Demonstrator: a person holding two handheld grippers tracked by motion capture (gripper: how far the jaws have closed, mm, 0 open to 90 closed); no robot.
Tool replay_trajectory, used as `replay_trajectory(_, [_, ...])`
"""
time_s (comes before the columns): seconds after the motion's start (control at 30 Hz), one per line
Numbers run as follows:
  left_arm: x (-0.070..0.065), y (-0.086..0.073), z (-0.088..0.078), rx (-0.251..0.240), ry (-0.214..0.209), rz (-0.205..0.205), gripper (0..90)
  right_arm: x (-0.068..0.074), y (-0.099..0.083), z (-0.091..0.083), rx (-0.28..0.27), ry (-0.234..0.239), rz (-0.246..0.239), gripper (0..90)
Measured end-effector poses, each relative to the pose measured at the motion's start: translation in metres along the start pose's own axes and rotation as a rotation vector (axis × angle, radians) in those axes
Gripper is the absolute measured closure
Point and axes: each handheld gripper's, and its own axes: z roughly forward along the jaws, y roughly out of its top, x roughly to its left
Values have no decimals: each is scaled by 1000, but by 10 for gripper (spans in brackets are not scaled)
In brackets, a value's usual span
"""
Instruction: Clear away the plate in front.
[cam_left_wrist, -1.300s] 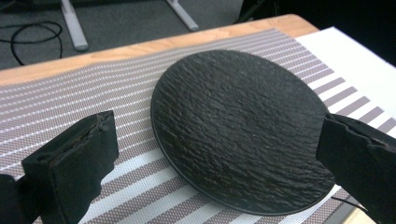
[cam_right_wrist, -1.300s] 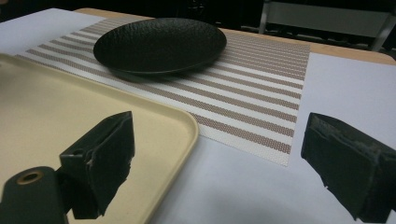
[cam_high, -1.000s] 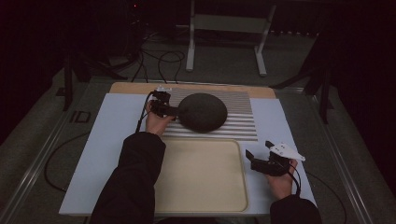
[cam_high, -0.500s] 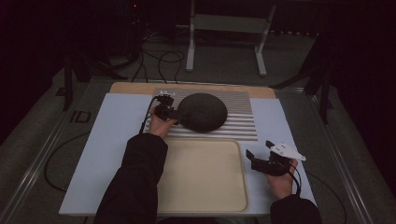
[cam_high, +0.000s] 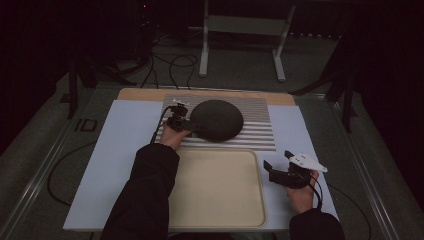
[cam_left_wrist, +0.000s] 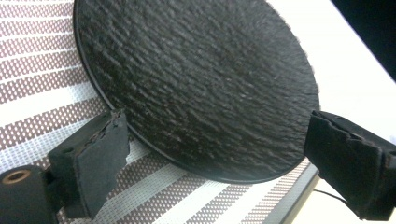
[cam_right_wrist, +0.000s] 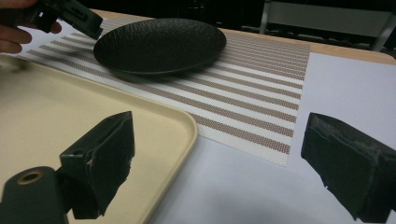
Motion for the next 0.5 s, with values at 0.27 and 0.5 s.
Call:
replay_trajectory(0.27, [3, -2, 8, 50, 29, -43, 110, -1, 0, 0, -2, 2, 2, 96])
replay_trajectory(0.5, [2, -4, 14, 55, 9, -53, 157, -1, 0, 0, -4, 0, 3, 96])
